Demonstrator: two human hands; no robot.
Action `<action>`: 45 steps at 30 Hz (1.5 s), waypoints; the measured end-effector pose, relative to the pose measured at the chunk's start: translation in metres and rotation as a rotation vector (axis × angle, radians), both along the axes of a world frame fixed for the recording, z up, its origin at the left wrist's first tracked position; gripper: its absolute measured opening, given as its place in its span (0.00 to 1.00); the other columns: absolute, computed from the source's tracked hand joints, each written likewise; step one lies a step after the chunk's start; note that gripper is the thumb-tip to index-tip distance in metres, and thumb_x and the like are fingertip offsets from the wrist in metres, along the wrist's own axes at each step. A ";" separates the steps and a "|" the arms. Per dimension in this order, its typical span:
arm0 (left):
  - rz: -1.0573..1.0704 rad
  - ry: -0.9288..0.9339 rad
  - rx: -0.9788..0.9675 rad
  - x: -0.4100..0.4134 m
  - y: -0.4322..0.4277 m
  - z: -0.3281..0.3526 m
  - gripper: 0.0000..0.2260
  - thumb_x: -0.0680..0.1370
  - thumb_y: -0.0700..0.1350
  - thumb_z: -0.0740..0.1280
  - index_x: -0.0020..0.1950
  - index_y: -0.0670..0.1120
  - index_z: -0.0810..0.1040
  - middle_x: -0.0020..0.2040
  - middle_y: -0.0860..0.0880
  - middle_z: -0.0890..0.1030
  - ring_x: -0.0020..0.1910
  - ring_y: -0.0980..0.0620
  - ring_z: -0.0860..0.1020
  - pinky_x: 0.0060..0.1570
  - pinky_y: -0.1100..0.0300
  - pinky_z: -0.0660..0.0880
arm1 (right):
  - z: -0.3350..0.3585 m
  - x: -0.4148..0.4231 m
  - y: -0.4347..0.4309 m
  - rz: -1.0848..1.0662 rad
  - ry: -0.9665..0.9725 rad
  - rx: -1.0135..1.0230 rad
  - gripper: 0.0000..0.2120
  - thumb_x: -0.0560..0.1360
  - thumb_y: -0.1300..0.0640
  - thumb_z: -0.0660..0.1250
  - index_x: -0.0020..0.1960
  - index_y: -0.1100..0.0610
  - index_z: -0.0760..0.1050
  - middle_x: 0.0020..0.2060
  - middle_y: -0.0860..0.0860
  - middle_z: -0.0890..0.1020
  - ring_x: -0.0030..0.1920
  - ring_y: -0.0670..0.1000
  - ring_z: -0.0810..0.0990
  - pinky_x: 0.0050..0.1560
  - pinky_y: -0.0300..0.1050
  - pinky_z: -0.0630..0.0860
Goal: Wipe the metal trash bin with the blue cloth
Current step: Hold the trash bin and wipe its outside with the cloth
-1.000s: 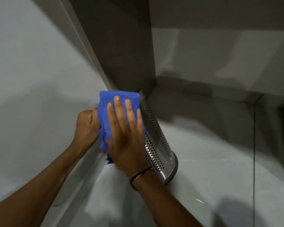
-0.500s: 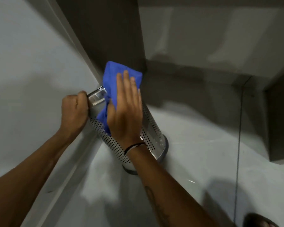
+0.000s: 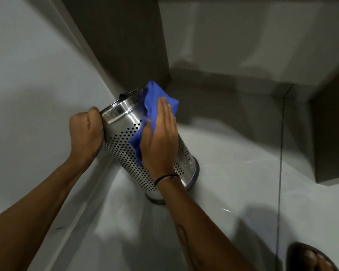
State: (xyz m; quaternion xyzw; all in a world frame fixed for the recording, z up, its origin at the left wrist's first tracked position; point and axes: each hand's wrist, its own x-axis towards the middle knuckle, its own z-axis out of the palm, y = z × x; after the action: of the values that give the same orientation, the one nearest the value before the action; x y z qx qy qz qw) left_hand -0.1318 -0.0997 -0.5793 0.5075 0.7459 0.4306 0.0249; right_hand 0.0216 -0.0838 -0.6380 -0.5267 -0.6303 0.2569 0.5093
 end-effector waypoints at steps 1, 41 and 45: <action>0.005 -0.006 0.009 -0.001 0.000 0.000 0.20 0.80 0.38 0.56 0.27 0.41 0.62 0.24 0.46 0.62 0.22 0.54 0.62 0.21 0.66 0.54 | -0.014 0.009 -0.009 -0.006 0.018 -0.058 0.28 0.86 0.46 0.56 0.81 0.59 0.66 0.81 0.54 0.70 0.82 0.54 0.67 0.80 0.59 0.68; -0.234 0.373 -0.058 0.010 -0.018 0.036 0.26 0.88 0.52 0.53 0.32 0.44 0.72 0.28 0.42 0.75 0.26 0.44 0.73 0.32 0.56 0.66 | -0.021 0.035 0.000 0.067 0.064 -0.149 0.30 0.81 0.47 0.53 0.80 0.57 0.69 0.79 0.53 0.73 0.79 0.53 0.71 0.78 0.56 0.71; -0.265 0.563 -0.183 0.040 0.000 0.049 0.27 0.84 0.65 0.54 0.39 0.46 0.75 0.31 0.46 0.77 0.30 0.44 0.75 0.36 0.54 0.71 | -0.028 0.042 -0.002 0.106 0.029 -0.054 0.29 0.83 0.49 0.55 0.79 0.62 0.69 0.78 0.57 0.74 0.80 0.57 0.71 0.78 0.60 0.71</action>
State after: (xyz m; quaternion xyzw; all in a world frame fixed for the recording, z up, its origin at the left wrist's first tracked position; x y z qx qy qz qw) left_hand -0.0919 -0.0995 -0.5299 0.6948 0.6868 0.1976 -0.0809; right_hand 0.0634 -0.0856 -0.6661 -0.5023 -0.6429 0.3078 0.4895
